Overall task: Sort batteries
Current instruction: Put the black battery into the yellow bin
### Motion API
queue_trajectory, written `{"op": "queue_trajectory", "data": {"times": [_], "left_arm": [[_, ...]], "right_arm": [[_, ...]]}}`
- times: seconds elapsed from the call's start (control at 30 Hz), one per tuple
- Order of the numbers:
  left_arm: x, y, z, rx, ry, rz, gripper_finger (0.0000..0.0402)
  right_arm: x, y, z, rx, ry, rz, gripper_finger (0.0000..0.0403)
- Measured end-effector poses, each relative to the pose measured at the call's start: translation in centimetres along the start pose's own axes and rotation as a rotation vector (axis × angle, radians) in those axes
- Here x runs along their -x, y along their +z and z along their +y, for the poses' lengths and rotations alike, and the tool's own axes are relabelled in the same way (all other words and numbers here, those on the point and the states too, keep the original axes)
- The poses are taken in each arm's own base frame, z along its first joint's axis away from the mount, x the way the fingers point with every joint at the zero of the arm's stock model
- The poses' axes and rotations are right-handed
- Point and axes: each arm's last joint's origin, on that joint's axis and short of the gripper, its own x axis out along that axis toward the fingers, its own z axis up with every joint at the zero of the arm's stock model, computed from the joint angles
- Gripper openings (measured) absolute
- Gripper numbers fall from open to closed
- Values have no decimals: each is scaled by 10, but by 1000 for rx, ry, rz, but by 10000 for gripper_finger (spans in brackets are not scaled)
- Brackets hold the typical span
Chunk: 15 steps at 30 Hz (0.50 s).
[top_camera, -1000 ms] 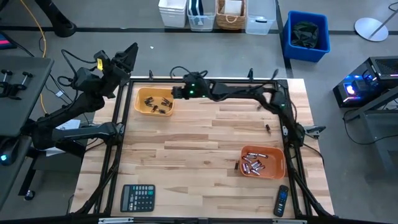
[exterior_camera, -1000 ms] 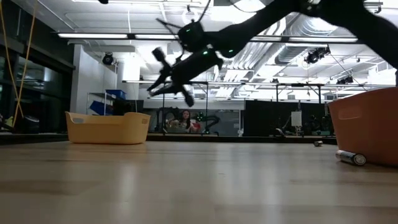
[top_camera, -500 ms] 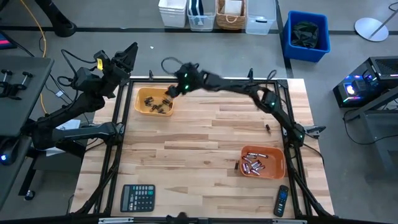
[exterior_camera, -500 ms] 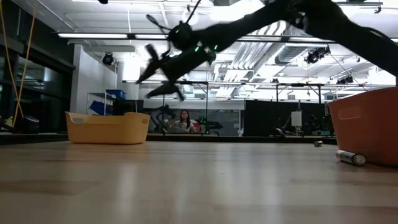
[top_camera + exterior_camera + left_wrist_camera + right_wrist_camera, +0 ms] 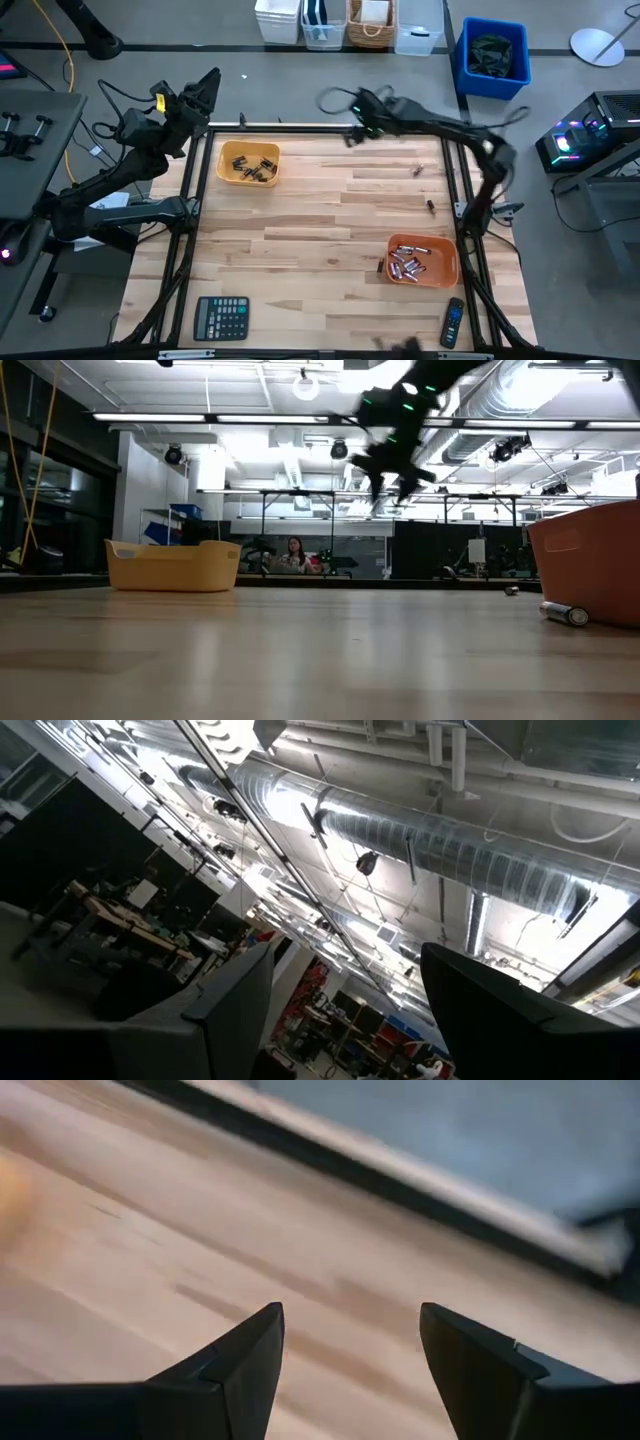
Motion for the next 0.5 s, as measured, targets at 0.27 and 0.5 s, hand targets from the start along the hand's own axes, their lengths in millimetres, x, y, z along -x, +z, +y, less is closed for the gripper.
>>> {"op": "queue_trajectory", "data": {"times": [0.27,0.5], "left_arm": [[0,0,1,-4,7,-4,248],[0,1,1,-3,14,-9,248]], "right_arm": [[-1,-108,-94,-398,-259,79,231],[-25,-160,-115,-755,-329,33,231]]}}
